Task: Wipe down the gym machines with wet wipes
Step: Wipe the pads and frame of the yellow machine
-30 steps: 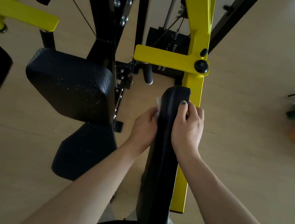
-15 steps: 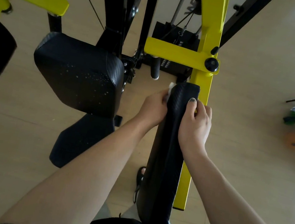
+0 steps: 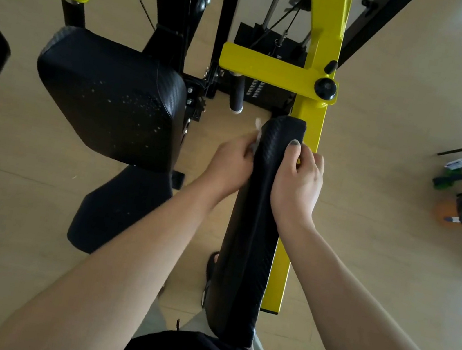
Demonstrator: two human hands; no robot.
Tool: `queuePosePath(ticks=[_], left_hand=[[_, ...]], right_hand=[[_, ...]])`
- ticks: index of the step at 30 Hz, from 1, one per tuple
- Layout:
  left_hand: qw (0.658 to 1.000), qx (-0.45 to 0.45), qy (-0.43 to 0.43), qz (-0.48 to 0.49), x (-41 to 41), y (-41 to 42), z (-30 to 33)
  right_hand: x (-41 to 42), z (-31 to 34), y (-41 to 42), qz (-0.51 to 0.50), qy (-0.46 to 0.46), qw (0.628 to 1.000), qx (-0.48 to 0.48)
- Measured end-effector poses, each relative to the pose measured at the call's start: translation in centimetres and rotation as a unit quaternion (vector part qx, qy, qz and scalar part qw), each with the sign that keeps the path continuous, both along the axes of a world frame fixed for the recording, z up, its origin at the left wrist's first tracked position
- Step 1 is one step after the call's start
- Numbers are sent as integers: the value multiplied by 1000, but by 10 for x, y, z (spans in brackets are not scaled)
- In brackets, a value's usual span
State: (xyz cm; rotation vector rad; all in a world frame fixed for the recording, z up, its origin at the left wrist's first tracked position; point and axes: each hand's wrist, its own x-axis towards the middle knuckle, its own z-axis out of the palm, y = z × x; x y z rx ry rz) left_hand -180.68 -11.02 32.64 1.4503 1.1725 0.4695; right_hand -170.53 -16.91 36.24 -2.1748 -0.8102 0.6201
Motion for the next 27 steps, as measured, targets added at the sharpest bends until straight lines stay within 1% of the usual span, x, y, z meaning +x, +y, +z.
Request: queuePosePath(ticks=[3,6,8,10,13,16,18,20,23,25,27], left_hand=[[999,34,1,-10,0,-1,-1],[997,59,-43,-14,-20,-46,18],[993,96,-66,-25,-30,-72,29],[987,153,-24,-39,-29,-76,27],[976,201,56,-66,-14,-46,17],[965,228,95,-91,2,-11,21],[958,246,114,-93,2,-8,23],[955,260,101,-102,-9,-32,25],[960,239,84,-118,-32,-78,22],[960,244,76,-116,-36,-83,19],[963,244,60,-96,-25,-65,22]], right_hand=[[0,-1,0,0,1,1000,1],[1,-2,-2,0,8,1000,5],[1,-2,-1,-2,15,1000,4],[0,-1,0,-5,21,1000,2],[0,-2,-1,-5,24,1000,7],[1,-1,-1,-1,22,1000,16],[1,-1,-1,1,28,999,16],[3,-2,-3,2,35,999,16],[2,-2,-3,-5,48,999,21],[2,-2,-1,-5,48,999,17],[1,-1,-1,-6,47,999,12]])
